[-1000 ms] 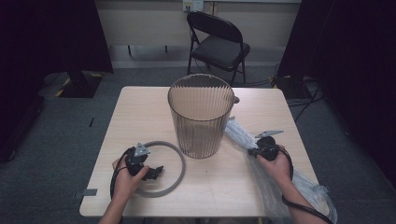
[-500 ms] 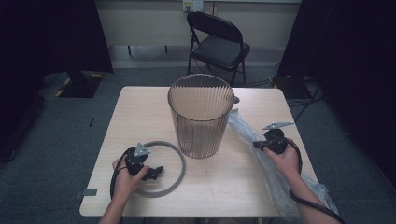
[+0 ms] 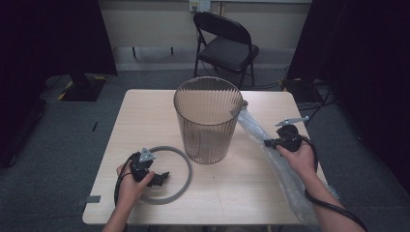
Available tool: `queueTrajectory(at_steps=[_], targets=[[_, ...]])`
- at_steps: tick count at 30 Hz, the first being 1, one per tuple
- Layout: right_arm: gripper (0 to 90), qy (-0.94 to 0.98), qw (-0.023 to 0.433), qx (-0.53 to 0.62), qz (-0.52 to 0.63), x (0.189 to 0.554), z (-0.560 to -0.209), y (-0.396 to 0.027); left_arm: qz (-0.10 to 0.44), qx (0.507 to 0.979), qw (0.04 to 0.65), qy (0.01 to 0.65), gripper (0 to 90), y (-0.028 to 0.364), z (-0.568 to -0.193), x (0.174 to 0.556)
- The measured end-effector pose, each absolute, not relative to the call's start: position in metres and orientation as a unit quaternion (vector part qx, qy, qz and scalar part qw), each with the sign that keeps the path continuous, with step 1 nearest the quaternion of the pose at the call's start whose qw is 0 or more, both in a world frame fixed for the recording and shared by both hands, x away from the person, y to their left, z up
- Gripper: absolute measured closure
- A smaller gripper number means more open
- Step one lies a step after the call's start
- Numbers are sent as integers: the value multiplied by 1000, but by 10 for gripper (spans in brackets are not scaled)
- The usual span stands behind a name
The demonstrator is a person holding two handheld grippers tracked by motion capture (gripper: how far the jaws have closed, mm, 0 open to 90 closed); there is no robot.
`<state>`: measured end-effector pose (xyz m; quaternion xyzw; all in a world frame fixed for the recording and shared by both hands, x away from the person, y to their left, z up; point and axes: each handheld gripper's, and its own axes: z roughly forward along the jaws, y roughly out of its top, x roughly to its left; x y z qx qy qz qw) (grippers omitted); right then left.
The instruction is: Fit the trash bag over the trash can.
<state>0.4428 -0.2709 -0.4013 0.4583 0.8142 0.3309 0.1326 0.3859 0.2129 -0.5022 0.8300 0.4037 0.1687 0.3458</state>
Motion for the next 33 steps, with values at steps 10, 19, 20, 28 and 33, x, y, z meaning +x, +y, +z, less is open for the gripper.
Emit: queueTrajectory(at_steps=[10,19,20,28,33], targets=[[900,813,141,454,335,446,-368,-274,169,830,347,403,0,213,-502,386],[900,816,155,444,336,449,-332,-275,168,829,349,404,0,213,-503,386],[900,816,155,443,338,449,-328,-276,168,829,348,404,0,213,-502,386],[900,816,169,428,349,450,-293,-271,168,829,348,404,0,213,-502,386],[900,816,179,414,361,448,-267,-263,168,829,348,403,0,213,-502,386]])
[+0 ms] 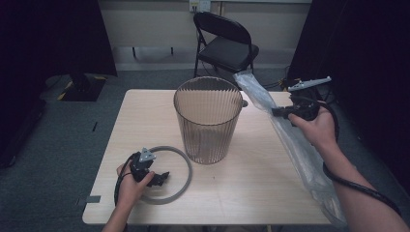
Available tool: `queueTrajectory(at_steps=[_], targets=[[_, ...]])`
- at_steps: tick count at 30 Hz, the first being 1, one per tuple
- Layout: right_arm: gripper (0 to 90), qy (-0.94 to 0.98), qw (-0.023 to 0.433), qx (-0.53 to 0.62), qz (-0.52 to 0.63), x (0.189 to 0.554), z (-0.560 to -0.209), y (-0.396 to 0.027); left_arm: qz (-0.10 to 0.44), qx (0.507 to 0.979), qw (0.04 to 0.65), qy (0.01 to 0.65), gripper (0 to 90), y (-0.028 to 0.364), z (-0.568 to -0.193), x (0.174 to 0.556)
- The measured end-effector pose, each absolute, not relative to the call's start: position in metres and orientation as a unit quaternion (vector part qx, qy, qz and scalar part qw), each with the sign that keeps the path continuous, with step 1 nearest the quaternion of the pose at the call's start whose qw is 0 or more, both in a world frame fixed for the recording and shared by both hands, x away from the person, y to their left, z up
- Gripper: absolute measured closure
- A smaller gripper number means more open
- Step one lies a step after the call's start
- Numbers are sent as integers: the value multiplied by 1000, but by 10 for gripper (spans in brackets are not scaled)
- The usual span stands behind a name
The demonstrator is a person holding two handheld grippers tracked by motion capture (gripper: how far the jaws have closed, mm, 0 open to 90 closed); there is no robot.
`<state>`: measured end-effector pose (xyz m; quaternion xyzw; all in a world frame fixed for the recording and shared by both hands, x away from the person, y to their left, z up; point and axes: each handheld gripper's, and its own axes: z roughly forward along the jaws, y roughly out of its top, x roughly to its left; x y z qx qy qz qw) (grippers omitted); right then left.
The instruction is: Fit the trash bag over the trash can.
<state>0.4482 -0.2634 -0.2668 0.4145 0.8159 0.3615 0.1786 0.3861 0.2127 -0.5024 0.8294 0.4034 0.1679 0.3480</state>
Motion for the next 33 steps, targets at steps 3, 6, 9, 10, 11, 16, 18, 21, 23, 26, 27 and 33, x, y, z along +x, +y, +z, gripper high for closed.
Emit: queueTrajectory(at_steps=[3,6,9,10,11,16,18,21,23,26,27,33], targets=[[900,814,183,407,373,447,-251,-259,168,830,347,403,0,213,-502,386],[900,816,186,392,381,446,-234,-250,168,830,347,402,0,213,-502,386],[900,822,182,374,388,443,-222,-236,168,829,348,403,0,213,-502,386],[900,824,182,368,391,442,-219,-232,168,830,347,402,0,213,-502,386],[900,827,178,360,394,441,-216,-224,168,830,347,402,0,213,-502,386],[900,841,164,320,405,434,-214,-191,168,830,347,402,0,213,-502,386],[900,843,156,311,410,433,-215,-180,168,830,347,402,0,213,-502,386],[900,850,145,301,408,435,-220,-163,168,830,347,403,0,213,-502,386],[900,854,138,297,404,437,-224,-155,168,830,348,403,0,213,-502,386],[900,858,131,291,403,440,-230,-146,168,830,347,403,0,213,-502,386],[900,857,132,289,405,441,-231,-144,168,830,348,403,0,213,-502,386],[900,860,109,285,410,446,-245,-132,168,830,347,403,0,213,-502,386]])
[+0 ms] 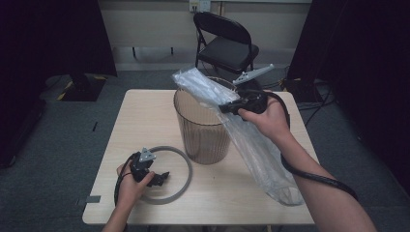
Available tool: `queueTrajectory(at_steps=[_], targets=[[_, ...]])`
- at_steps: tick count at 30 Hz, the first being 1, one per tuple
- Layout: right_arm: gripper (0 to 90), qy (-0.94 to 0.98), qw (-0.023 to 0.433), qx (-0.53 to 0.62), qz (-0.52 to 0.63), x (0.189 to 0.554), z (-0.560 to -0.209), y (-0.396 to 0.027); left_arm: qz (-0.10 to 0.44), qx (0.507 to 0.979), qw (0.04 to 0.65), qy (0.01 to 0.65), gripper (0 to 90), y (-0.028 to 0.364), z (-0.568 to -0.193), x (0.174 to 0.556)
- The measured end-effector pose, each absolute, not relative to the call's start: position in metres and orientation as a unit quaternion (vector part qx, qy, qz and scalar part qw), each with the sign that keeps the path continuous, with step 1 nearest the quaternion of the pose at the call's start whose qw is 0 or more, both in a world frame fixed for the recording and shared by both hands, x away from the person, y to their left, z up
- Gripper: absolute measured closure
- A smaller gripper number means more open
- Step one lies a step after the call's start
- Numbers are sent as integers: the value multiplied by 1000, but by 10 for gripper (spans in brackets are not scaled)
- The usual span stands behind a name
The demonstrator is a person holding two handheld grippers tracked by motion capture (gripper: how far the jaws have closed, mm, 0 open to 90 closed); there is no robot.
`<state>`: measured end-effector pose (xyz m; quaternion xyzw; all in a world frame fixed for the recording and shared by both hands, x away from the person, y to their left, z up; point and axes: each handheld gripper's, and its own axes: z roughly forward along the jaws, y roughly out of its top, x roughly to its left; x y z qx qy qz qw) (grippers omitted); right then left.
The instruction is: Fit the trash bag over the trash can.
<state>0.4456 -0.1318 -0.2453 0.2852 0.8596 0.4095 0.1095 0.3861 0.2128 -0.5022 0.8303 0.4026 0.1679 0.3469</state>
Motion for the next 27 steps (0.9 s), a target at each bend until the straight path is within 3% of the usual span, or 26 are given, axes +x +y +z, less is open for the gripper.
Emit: queueTrajectory(at_steps=[14,27], targets=[[895,870,66,316,373,458,-272,-128,168,830,347,403,0,213,-502,386],[897,884,80,313,338,461,-274,-119,168,830,347,404,0,213,-502,386]])
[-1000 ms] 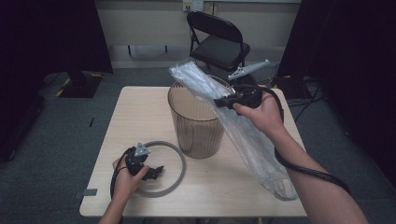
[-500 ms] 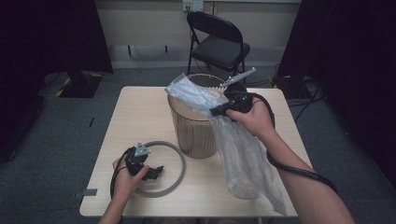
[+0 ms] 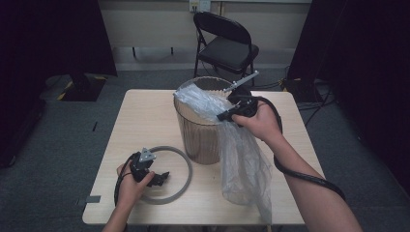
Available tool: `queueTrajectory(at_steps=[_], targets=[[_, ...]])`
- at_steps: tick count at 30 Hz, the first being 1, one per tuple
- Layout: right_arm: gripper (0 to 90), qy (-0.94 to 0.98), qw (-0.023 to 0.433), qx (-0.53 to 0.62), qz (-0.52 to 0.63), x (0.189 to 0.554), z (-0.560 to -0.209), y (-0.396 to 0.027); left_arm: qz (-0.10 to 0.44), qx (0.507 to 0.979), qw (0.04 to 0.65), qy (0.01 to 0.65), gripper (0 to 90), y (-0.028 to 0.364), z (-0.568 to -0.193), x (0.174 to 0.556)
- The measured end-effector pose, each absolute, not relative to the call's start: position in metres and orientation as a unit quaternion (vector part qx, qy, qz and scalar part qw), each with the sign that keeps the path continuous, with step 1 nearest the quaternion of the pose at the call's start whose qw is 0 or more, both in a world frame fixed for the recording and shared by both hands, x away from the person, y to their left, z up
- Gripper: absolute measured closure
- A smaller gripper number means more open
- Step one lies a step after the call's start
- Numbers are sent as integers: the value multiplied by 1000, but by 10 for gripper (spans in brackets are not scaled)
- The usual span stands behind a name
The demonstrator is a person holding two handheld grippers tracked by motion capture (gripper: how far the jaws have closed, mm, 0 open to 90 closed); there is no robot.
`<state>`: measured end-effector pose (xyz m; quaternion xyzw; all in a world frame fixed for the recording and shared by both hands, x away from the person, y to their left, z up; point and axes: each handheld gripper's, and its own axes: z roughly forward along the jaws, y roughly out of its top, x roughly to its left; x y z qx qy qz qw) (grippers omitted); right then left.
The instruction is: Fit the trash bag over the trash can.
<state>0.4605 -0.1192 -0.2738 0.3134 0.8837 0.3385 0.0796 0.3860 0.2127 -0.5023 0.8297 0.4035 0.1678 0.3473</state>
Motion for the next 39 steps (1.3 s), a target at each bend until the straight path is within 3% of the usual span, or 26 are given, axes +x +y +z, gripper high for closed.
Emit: queueTrajectory(at_steps=[6,9,12,14,21,27,29,39], targets=[[893,884,80,316,335,461,-273,-119,168,830,347,403,0,213,-502,386],[847,885,81,318,330,461,-274,-116,168,831,347,402,0,213,-502,386],[764,878,83,316,349,460,-275,-117,168,830,347,403,0,213,-502,386],[645,872,92,320,358,460,-274,-120,168,830,347,402,0,213,-502,386],[470,857,114,322,385,456,-265,-128,168,831,347,402,0,213,-502,386],[474,840,131,333,408,458,-255,-130,168,830,347,402,0,213,-502,386],[527,836,141,342,406,463,-257,-128,168,831,347,402,0,213,-502,386],[588,879,102,330,328,482,-270,-114,168,830,348,403,0,213,-502,386]])
